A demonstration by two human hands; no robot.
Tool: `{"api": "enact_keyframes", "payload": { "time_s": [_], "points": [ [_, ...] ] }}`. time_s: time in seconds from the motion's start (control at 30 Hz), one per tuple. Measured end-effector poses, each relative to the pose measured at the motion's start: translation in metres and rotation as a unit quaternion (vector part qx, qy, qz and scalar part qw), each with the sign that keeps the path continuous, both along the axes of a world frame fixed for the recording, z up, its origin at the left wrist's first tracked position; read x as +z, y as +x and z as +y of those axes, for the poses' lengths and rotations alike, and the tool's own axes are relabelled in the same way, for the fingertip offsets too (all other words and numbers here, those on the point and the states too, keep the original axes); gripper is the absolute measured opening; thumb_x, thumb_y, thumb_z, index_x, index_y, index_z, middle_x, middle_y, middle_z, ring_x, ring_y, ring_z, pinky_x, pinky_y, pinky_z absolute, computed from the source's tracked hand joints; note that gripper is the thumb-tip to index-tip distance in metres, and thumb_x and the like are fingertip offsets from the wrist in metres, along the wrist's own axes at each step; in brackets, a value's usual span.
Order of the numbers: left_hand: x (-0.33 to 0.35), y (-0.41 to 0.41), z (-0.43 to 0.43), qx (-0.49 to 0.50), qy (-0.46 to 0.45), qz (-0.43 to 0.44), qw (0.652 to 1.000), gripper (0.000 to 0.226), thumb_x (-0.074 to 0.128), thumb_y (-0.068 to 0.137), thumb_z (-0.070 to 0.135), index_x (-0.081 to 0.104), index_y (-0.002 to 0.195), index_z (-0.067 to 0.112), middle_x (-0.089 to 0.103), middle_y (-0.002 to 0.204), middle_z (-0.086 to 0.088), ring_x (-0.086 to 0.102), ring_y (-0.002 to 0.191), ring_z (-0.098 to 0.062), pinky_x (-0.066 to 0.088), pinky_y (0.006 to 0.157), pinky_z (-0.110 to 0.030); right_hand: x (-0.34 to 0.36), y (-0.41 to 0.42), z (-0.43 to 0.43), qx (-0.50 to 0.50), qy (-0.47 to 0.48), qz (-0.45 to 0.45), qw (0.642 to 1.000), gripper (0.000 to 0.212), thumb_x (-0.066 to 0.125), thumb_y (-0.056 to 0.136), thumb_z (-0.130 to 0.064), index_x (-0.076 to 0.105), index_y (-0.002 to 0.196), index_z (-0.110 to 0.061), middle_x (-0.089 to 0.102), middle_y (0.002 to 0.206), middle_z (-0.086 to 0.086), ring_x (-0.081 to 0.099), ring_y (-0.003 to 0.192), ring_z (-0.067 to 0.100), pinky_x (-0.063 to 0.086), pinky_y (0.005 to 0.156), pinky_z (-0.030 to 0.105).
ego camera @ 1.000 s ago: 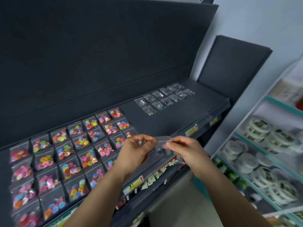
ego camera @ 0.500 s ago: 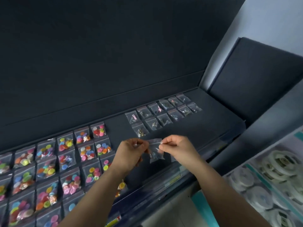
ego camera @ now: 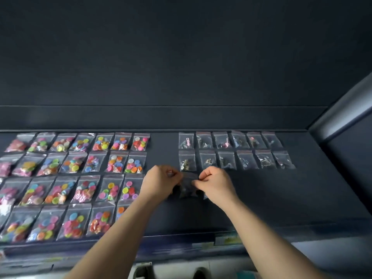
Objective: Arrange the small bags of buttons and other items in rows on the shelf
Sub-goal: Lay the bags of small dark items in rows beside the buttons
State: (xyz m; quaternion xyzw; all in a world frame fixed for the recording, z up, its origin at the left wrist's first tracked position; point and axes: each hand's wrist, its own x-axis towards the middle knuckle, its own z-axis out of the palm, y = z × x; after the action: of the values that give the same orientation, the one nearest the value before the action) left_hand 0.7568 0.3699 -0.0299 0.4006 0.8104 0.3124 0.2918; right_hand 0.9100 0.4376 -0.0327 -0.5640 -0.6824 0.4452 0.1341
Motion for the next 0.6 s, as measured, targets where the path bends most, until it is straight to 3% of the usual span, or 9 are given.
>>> {"api": "enact_keyframes", "payload": {
  "time_s": [0.07,0.17,0.23,0.3,0.37,0.5,0.6],
  "points": [
    [0.0,0.003,-0.004,0.006,0.001,0.007,1.0,0.01,0.074,0.078,0.031,0.073,0.08,0.022,0.071,0.069,0.001,0.057,0.053,-0.013,0.052,0.057,-0.03,-0.002,0.0,0.002,0.014,0.015,-0.006,1.0,0.019,0.077,0.073,-0.028,0.06,0.076,-0.021,0.063,0.062,-0.006,0.057,0.056,0.011,0.044,0.052,0.024],
    [-0.002,0.003,-0.015,-0.006,0.0,0.002,1.0,0.03,0.081,0.07,0.036,0.067,0.094,0.026,0.068,0.077,0.007,0.061,0.068,-0.013,0.053,0.066,-0.03,-0.003,0.004,0.002,0.043,0.035,0.004,0.998,0.015,0.075,0.076,-0.028,0.062,0.075,-0.02,0.06,0.057,-0.007,0.054,0.052,0.007,0.04,0.051,0.021],
    [-0.004,0.002,-0.022,-0.02,0.01,-0.002,1.0,0.042,0.083,0.067,0.037,0.061,0.103,0.031,0.065,0.081,0.01,0.061,0.074,-0.01,0.05,0.069,-0.026,-0.005,0.008,0.001,0.059,0.035,0.038,0.997,0.008,0.073,0.079,-0.024,0.066,0.076,-0.021,0.064,0.062,-0.006,0.057,0.056,0.006,0.043,0.056,0.02],
    [-0.005,0.003,-0.026,-0.037,0.021,0.002,0.999,0.041,0.082,0.068,0.036,0.061,0.104,0.035,0.063,0.08,0.015,0.059,0.075,-0.002,0.046,0.068,-0.019,-0.008,0.013,-0.001,0.075,0.038,0.069,0.994,0.002,0.072,0.08,-0.021,0.072,0.081,-0.023,0.067,0.069,-0.007,0.061,0.064,0.004,0.048,0.063,0.019],
    [-0.006,0.004,-0.026,-0.057,0.021,0.022,0.998,0.033,0.08,0.072,0.035,0.065,0.101,0.034,0.062,0.081,0.019,0.059,0.076,-0.001,0.044,0.068,-0.016,-0.009,0.017,-0.003,0.089,0.046,0.073,0.992,0.01,0.073,0.081,-0.023,0.076,0.09,-0.025,0.068,0.072,-0.011,0.062,0.069,0.001,0.046,0.067,0.016],
    [-0.008,0.006,-0.024,-0.083,0.007,0.061,0.995,0.028,0.077,0.074,0.036,0.069,0.1,0.032,0.064,0.079,0.017,0.06,0.078,-0.006,0.05,0.072,-0.026,-0.004,0.017,-0.003,0.131,0.061,0.03,0.989,0.033,0.072,0.082,-0.029,0.07,0.114,-0.023,0.066,0.077,-0.012,0.063,0.075,0.003,0.048,0.071,0.016],
    [-0.009,0.006,-0.023,-0.088,0.007,0.072,0.994,0.028,0.077,0.073,0.037,0.069,0.1,0.033,0.063,0.078,0.016,0.06,0.077,-0.008,0.051,0.072,-0.027,-0.001,0.016,0.0,0.158,0.065,0.002,0.985,0.037,0.067,0.087,-0.024,0.065,0.123,-0.023,0.064,0.075,-0.01,0.059,0.069,0.005,0.043,0.064,0.014]
  ]
}}
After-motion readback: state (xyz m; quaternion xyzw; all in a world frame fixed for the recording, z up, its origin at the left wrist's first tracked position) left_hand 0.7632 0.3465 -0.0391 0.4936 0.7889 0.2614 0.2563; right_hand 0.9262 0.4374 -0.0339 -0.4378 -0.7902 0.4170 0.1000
